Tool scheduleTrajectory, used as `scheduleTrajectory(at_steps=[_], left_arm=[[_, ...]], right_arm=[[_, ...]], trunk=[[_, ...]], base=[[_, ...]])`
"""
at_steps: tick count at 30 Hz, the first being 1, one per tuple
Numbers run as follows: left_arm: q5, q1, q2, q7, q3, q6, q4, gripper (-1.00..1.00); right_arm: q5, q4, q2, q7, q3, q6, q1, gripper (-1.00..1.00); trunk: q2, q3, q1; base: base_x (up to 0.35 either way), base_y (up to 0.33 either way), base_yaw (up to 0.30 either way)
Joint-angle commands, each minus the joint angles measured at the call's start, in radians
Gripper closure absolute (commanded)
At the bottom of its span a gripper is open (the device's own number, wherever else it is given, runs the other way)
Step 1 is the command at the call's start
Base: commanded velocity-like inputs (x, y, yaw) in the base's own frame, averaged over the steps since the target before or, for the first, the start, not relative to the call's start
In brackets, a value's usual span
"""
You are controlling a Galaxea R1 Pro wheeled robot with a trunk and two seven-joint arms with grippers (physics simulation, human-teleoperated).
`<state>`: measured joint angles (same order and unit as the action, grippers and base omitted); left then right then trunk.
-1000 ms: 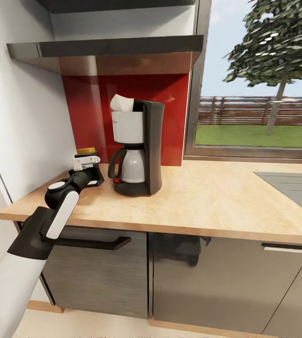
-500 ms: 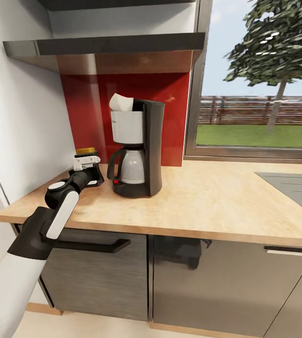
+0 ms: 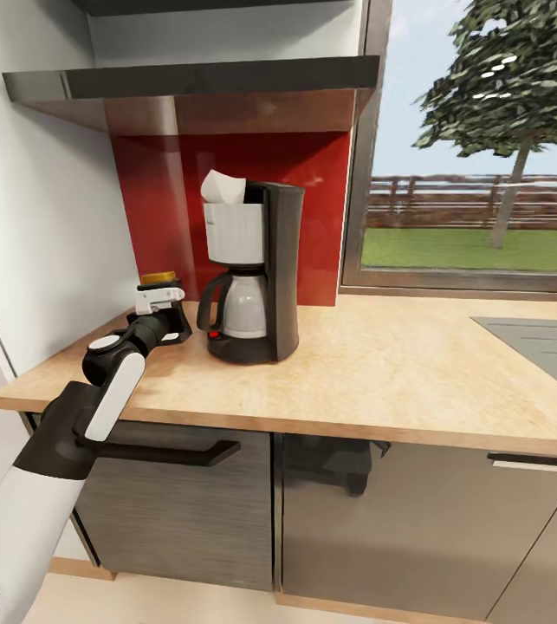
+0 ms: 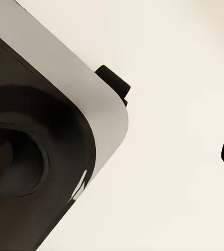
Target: Set up a coffee station on the kitchen countertop: keep the coffee maker on the countertop, move the bottle of coffee from the kitchen shelf to the counter next to the coffee maker, place a paper coffee filter on top of the coffee maker, put the saucer next to the coffee maker with the coffee cup on the saucer, and place the electric kettle next to the coffee maker.
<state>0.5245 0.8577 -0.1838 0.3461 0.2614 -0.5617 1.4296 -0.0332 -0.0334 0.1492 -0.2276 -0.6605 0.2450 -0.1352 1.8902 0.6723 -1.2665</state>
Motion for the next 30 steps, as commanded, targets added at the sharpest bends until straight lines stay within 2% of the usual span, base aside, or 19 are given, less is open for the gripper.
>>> scheduleTrajectory(at_steps=[1, 2, 5, 7, 13, 20, 21, 22, 25, 28, 29, 30], left_arm=[[0.008, 0.001, -0.001, 0.008, 0.002, -0.003, 0.002, 1.0], [0.004, 0.004, -0.007, 0.004, -0.003, 0.002, 0.007, 1.0], [-0.011, 0.0, 0.01, -0.007, -0.02, 0.019, 0.01, 1.0], [-0.019, 0.0, 0.011, -0.015, -0.029, 0.019, 0.01, 1.0], [-0.021, 0.0, 0.011, -0.039, -0.029, 0.019, 0.01, 1.0], [-0.021, 0.0, 0.011, -0.039, -0.029, 0.019, 0.01, 1.0], [-0.015, 0.0, 0.017, -0.031, -0.023, 0.022, 0.008, 1.0], [-0.014, -0.002, 0.011, -0.024, -0.017, 0.018, 0.014, 1.0], [-0.03, -0.003, -0.006, -0.002, -0.001, 0.007, 0.03, 1.0], [-0.047, -0.003, -0.011, 0.02, 0.001, -0.005, 0.047, 1.0], [-0.137, -0.003, -0.012, 0.044, 0.001, -0.014, 0.108, 1.0], [-0.138, -0.003, -0.012, 0.044, 0.001, -0.018, 0.112, 1.0]], right_arm=[[-0.004, -0.003, 0.0, -0.004, -0.003, 0.007, -0.001, -1.0], [-0.008, 0.002, 0.001, -0.004, 0.003, 0.011, -0.007, -1.0], [-0.008, 0.006, 0.001, -0.004, 0.005, 0.011, -0.013, -1.0], [-0.008, 0.006, 0.001, -0.004, 0.005, 0.011, -0.013, -1.0], [-0.008, 0.006, 0.001, -0.004, 0.005, 0.011, -0.013, -1.0], [-0.008, 0.006, 0.001, -0.004, 0.005, 0.011, -0.013, -1.0], [-0.008, 0.006, 0.001, -0.004, 0.005, 0.011, -0.013, -1.0], [-0.009, 0.006, 0.004, -0.007, 0.006, 0.017, -0.012, -1.0], [-0.014, 0.006, 0.021, -0.012, 0.006, 0.034, -0.012, -1.0], [-0.023, 0.002, 0.038, -0.012, 0.005, 0.05, -0.012, -1.0], [-0.027, 0.001, 0.083, -0.012, 0.004, 0.11, -0.012, -1.0], [-0.03, -0.001, 0.095, -0.013, 0.003, 0.115, -0.012, -1.0]], trunk=[[0.001, 0.001, 0.0], [0.001, 0.001, 0.0], [0.001, 0.001, 0.0], [0.001, 0.001, 0.0], [0.001, 0.001, 0.0], [0.001, 0.001, 0.0], [0.001, 0.001, 0.0], [0.001, 0.001, 0.0], [0.001, 0.001, 0.0], [0.001, 0.001, 0.0], [0.001, 0.001, 0.0], [0.001, 0.001, 0.0]], base=[[0.0, 0.0, 0.0], [0.0, 0.0, 0.0], [0.0, 0.0, 0.0], [0.0, 0.0, 0.0], [0.0, 0.0, 0.0], [0.0, 0.0, 0.0], [0.0, 0.0, 0.0], [0.0, 0.0, 0.0], [0.0, 0.0, 0.0], [0.0, 0.0, 0.0], [0.0, 0.0, 0.0], [0.0, 0.0, 0.0]])
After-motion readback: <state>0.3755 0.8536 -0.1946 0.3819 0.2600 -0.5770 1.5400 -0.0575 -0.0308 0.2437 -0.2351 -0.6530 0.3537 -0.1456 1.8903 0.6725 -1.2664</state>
